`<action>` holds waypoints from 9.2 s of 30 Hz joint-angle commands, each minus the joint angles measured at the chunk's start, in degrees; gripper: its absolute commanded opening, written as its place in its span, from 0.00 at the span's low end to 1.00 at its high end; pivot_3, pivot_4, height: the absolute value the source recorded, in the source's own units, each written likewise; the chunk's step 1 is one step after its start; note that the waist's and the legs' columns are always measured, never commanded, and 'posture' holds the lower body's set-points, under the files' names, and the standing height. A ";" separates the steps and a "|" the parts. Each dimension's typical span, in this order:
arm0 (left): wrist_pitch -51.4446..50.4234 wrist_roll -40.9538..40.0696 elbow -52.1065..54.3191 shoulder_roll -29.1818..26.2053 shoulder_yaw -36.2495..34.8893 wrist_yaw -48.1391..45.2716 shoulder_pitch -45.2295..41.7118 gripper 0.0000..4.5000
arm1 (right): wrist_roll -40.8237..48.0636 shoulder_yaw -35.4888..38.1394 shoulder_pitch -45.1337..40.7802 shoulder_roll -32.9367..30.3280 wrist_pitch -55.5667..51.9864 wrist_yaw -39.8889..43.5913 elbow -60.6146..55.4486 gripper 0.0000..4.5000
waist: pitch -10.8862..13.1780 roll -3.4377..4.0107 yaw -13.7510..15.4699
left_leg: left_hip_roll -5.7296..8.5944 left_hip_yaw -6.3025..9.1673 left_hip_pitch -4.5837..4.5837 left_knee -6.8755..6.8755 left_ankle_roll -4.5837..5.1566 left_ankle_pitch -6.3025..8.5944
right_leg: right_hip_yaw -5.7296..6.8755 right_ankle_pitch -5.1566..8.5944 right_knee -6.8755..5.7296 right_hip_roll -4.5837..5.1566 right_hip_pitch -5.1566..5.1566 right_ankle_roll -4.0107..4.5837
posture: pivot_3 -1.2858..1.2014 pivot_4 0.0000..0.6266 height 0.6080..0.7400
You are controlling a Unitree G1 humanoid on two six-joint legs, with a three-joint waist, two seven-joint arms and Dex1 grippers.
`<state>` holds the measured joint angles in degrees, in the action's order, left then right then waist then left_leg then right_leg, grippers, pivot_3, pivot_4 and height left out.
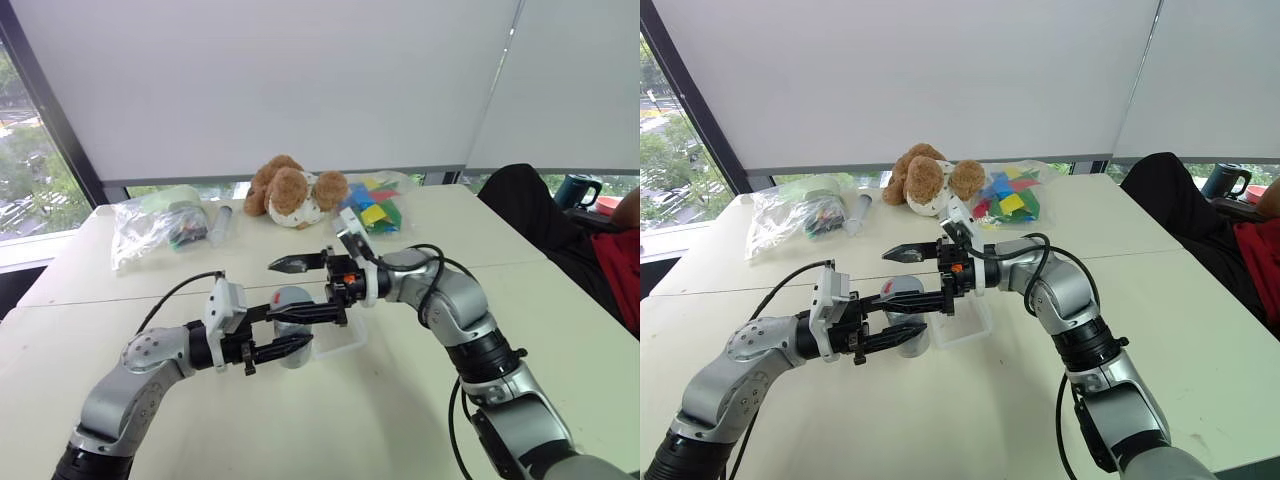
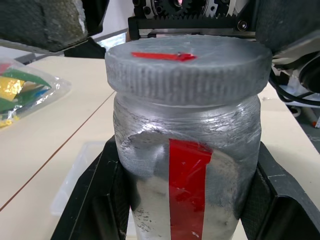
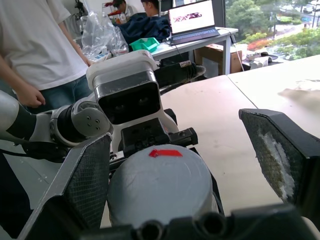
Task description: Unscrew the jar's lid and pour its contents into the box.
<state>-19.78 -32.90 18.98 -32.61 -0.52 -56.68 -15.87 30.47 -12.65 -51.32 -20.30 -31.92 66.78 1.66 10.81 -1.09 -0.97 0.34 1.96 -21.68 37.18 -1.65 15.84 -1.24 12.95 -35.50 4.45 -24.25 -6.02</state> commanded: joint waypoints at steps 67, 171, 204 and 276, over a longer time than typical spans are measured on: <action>3.18 0.93 -8.32 -0.41 -3.49 0.79 -5.75 0.47 | -9.60 30.61 23.96 -11.12 48.90 -15.33 46.98 0.81 | 0.06 0.08 -0.49 | 0.05 -0.18 0.18 0.02 0.01 -0.01 | -0.18 0.00 0.02 -0.01 0.20 -0.01 | 0.52 0.24 1.00; 28.21 22.05 -47.71 4.58 12.76 10.03 -27.35 0.47 | 0.77 22.67 46.96 -12.44 23.52 -15.30 -17.02 1.00 | 0.06 0.12 0.39 | 0.21 0.05 0.22 0.72 0.14 0.07 | -0.11 -0.19 0.01 0.05 0.72 -0.44 | 0.52 0.24 1.00; 24.14 126.06 -54.78 0.55 46.02 114.04 -41.05 0.47 | 0.30 23.99 49.86 -12.17 23.55 -16.90 -17.27 1.00 | 0.07 0.10 1.58 | 0.25 -0.01 0.19 0.72 0.15 0.08 | -0.11 -0.23 0.08 0.09 0.72 -0.61 | 0.52 0.24 1.00; 25.45 6.87 -16.16 -4.84 -28.79 13.84 39.57 0.98 | 6.55 36.95 63.79 -21.84 30.67 2.27 -17.97 1.00 | -0.17 0.12 1.51 | -0.13 -0.13 0.26 0.74 0.14 0.16 | -0.11 0.01 0.41 0.20 0.82 -0.07 | 0.52 0.24 1.00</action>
<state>3.49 -25.59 1.13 -35.78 -26.29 -39.64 22.50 35.35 21.51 12.26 -41.05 -2.24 67.64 -15.72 10.64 -0.97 0.54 0.19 1.83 -21.42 37.92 -1.51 16.00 -1.34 12.97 -35.09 4.64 -23.45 -6.10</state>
